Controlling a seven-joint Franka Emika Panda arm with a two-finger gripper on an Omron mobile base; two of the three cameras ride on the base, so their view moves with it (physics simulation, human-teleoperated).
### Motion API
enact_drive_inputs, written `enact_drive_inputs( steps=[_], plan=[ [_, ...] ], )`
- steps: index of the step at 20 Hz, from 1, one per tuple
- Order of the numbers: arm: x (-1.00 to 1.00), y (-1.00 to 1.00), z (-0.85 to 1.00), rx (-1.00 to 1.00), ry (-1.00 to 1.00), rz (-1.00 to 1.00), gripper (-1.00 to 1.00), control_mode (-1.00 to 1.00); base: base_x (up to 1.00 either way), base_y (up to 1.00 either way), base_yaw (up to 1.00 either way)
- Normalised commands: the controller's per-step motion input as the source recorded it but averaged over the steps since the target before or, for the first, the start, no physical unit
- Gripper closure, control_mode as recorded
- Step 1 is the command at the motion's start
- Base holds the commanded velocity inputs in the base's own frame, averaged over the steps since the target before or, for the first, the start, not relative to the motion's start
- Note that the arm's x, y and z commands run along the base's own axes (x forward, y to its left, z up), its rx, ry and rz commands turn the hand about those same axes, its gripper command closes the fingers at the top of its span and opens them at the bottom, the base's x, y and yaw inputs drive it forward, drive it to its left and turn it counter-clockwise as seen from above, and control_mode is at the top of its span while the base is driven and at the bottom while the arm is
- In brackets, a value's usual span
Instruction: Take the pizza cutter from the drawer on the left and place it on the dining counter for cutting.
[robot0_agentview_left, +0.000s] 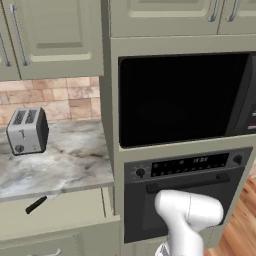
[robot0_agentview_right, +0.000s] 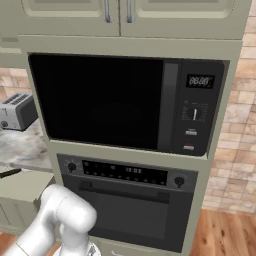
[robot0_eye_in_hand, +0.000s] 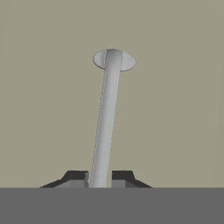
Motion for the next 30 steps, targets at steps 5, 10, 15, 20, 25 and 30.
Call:
enact_drive_inputs(
  steps=[5, 10, 15, 20, 25, 30],
  plan=[
    [-0.69, 0.02, 0.00, 0.00, 0.00, 0.00, 1.00, -1.00, 0.00, 0.00, 0.00],
    [-0.73, 0.02, -0.03, 0.00, 0.00, 0.00, 1.00, -1.00, 0.00, 0.00, 0.00],
    [-0.69, 0.03, -0.02, 0.01, 0.00, 0.00, 1.00, -1.00, 0.00, 0.00, 0.00],
    [-0.69, 0.02, 0.00, 0.02, 0.00, 0.00, 1.00, -1.00, 0.00, 0.00, 0.00],
    [-0.74, 0.01, -0.01, 0.02, 0.00, 0.00, 1.00, -1.00, 0.00, 0.00, 0.00],
    [-0.70, 0.01, 0.00, 0.02, 0.00, 0.00, 1.00, -1.00, 0.00, 0.00, 0.00]
  ],
)
